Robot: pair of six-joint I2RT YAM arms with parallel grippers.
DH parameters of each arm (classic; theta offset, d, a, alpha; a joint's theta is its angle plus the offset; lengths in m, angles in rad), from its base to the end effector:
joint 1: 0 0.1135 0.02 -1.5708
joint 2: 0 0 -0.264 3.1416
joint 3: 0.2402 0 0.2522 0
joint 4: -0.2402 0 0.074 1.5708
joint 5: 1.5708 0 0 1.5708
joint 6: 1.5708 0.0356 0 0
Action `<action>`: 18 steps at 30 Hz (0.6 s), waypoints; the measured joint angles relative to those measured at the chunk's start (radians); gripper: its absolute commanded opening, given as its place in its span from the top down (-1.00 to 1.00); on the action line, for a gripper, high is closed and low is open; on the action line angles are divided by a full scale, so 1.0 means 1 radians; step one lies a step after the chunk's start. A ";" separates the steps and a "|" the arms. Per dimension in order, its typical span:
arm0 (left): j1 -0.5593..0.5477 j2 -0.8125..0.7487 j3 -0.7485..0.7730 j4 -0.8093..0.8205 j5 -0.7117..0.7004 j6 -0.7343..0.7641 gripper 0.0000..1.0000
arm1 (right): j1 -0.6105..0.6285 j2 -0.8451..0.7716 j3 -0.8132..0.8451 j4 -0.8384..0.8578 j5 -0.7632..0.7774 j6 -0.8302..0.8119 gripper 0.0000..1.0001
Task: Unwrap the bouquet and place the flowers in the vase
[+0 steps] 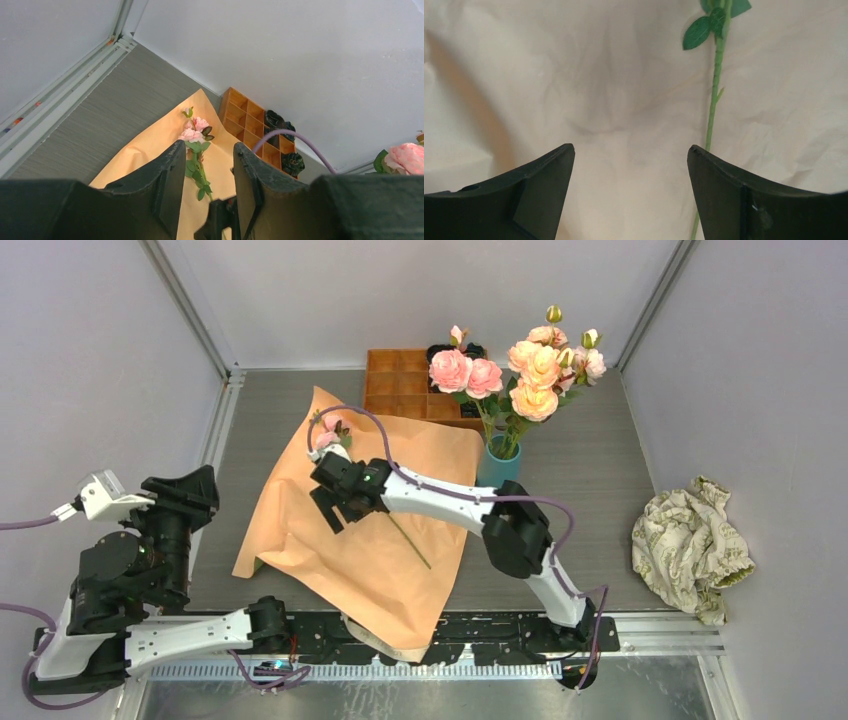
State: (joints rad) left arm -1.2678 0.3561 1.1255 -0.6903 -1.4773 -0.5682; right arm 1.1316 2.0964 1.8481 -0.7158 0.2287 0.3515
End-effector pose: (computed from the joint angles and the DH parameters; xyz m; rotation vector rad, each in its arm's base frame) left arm 0.0290 0.0260 0.4252 -0.6537 1.4315 -0.3438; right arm 0.2057 0.4189 0.2505 -0.8766 2.3711 0.3201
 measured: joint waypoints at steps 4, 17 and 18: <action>0.000 0.011 0.001 -0.017 0.012 -0.009 0.20 | -0.089 0.164 0.161 -0.048 -0.045 0.026 -0.65; 0.000 0.020 0.002 -0.039 0.009 -0.026 0.21 | -0.277 0.392 0.489 -0.117 -0.126 0.064 -0.62; 0.000 0.020 0.002 -0.041 0.006 -0.026 0.21 | -0.275 0.394 0.488 -0.118 -0.138 0.068 -0.62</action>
State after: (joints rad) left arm -1.2678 0.3759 1.1275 -0.7311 -1.4708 -0.5941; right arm 0.8566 2.4905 2.3360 -0.8341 0.0906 0.4198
